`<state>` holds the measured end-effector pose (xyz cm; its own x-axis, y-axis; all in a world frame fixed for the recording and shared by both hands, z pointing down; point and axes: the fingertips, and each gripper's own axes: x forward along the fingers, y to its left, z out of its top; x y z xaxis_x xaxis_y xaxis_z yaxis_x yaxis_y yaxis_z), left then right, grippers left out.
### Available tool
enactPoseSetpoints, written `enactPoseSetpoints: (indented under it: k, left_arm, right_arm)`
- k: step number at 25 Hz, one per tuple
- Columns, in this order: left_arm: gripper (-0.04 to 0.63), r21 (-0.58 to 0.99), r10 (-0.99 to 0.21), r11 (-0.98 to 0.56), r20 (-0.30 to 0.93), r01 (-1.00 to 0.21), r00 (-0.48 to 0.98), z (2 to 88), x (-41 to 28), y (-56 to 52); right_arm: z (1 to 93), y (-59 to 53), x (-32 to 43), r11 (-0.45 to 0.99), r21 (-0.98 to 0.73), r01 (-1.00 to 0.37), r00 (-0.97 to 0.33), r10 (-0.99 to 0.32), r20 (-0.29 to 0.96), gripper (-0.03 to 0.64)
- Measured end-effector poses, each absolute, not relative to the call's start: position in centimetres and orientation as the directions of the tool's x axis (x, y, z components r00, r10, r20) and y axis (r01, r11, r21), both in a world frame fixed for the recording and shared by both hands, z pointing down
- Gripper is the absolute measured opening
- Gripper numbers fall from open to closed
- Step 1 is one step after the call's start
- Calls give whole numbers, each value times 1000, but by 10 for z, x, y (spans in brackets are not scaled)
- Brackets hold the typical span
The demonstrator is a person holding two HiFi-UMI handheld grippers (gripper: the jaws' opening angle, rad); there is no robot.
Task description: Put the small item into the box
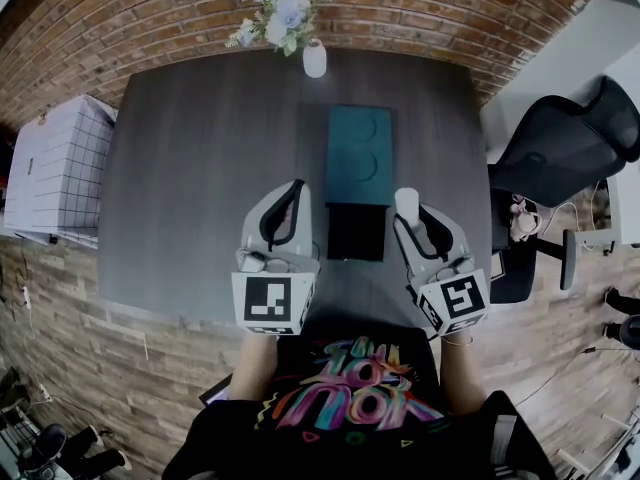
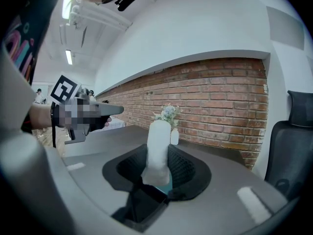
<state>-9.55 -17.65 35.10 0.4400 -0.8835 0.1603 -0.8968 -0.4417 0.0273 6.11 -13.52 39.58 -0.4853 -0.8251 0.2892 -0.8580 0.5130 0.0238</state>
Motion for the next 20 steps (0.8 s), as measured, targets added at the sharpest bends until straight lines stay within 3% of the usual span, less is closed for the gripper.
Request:
enactPoseSetpoints:
  k: [20]
  left_arm:
    - [2,51,-881,-431,193,-901,432,370,-91,-180]
  right_arm:
    - [460,-143,33,626,-17,-779,-573,-701,425,135]
